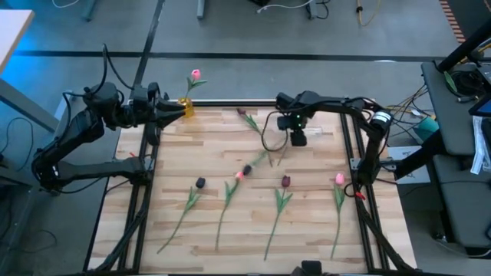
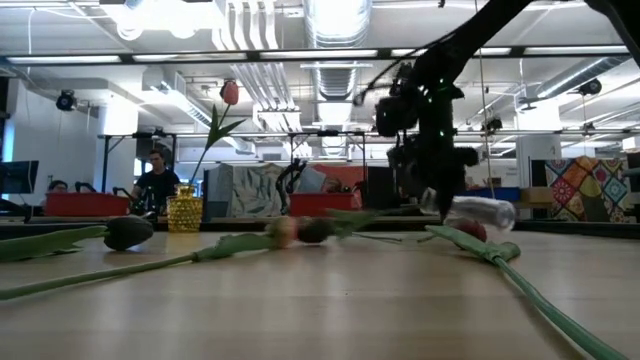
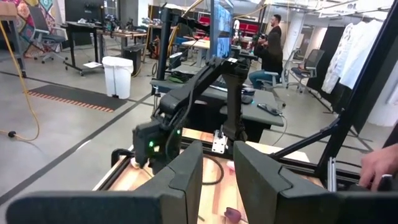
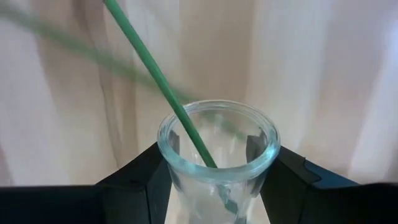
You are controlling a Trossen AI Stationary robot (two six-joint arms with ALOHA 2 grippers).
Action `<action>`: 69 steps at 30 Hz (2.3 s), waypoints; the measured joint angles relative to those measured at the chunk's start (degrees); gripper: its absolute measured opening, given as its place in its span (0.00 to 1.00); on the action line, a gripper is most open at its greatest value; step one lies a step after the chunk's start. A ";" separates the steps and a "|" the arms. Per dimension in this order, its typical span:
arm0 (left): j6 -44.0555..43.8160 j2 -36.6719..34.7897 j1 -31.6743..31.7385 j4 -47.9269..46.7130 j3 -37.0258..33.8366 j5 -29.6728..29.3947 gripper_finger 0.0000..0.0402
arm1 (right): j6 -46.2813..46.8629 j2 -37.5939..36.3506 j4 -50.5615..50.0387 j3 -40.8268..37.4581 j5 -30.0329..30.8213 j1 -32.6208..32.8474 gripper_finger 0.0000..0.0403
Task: Sort flowers into vase by color
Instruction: Adjust the transparent vase on the table
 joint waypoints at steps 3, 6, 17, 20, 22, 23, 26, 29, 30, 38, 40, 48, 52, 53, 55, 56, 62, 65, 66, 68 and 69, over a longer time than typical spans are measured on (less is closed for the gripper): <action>-0.26 -0.04 0.00 0.04 0.00 0.00 0.19 | 4.21 -2.42 3.96 0.04 -3.32 0.00 0.45; -0.59 -0.04 0.00 0.27 0.00 -0.02 0.19 | 8.37 -4.29 7.81 0.04 -6.14 0.02 0.45; -1.83 -0.31 0.00 0.78 0.00 0.00 0.19 | 20.88 -8.90 23.13 -3.04 -9.04 0.04 0.45; -1.97 -0.60 0.00 0.83 0.00 0.00 0.19 | 23.88 -10.21 27.88 -5.32 -9.06 0.04 0.45; -1.96 -0.88 0.00 0.83 0.00 0.00 0.19 | 26.05 -11.37 31.49 -7.56 -9.02 0.04 0.45; -1.98 -0.98 0.00 0.83 0.00 0.00 0.19 | 27.35 -12.04 33.47 -8.81 -9.00 0.04 0.45; -2.15 -1.10 0.00 0.94 0.00 -0.02 0.19 | 31.49 -14.57 40.13 -13.33 -8.53 0.04 0.45; -2.97 -1.26 0.00 0.94 0.00 0.00 0.19 | 35.29 -18.23 44.99 -18.04 -6.14 0.18 0.45; -3.13 -1.28 0.00 0.96 0.00 0.00 0.19 | 35.91 -19.75 45.88 -19.48 -4.47 0.20 0.45; -5.15 -1.40 0.00 2.44 0.00 0.00 0.19 | 43.32 -35.47 52.49 -33.08 13.55 0.42 0.45; -5.39 -1.40 0.00 3.44 0.00 -0.02 0.19 | 44.64 -39.17 56.44 -37.80 17.90 0.39 0.45; -5.54 -1.40 0.00 5.39 0.00 -0.02 0.19 | 45.95 -47.40 71.41 -52.57 32.41 0.26 0.45; -6.54 -1.40 0.00 5.38 0.00 -0.02 0.19 | 48.43 -47.16 80.22 -58.93 36.57 -0.35 0.45; -6.66 -1.40 0.02 5.38 0.00 0.00 0.19 | 49.47 -46.70 82.49 -60.54 36.52 -0.70 0.45; -7.08 -1.40 0.02 5.39 0.00 -0.02 0.19 | 50.60 -45.63 87.26 -63.38 36.74 -1.03 0.45; -7.32 -1.40 0.01 5.40 0.00 -0.02 0.19 | 50.77 -45.07 89.51 -64.31 36.94 -1.05 0.46; -7.53 -1.40 0.02 5.40 0.00 -0.02 0.19 | 49.17 -42.23 94.04 -65.44 38.19 -1.40 0.46; -7.53 -1.38 0.02 5.38 0.00 -0.02 0.19 | 46.93 -40.14 93.82 -64.21 38.12 -1.99 0.49; -7.53 -1.38 0.02 5.38 0.00 -0.02 0.19 | 46.51 -39.28 93.80 -63.85 38.06 -2.28 0.50; -7.53 -1.38 0.02 5.34 0.00 -0.02 0.19 | 46.52 -37.58 93.86 -62.95 38.17 -2.86 0.53; -7.53 -1.38 0.02 5.30 0.00 -0.02 0.19 | 46.90 -36.76 93.85 -62.53 38.24 -3.00 0.54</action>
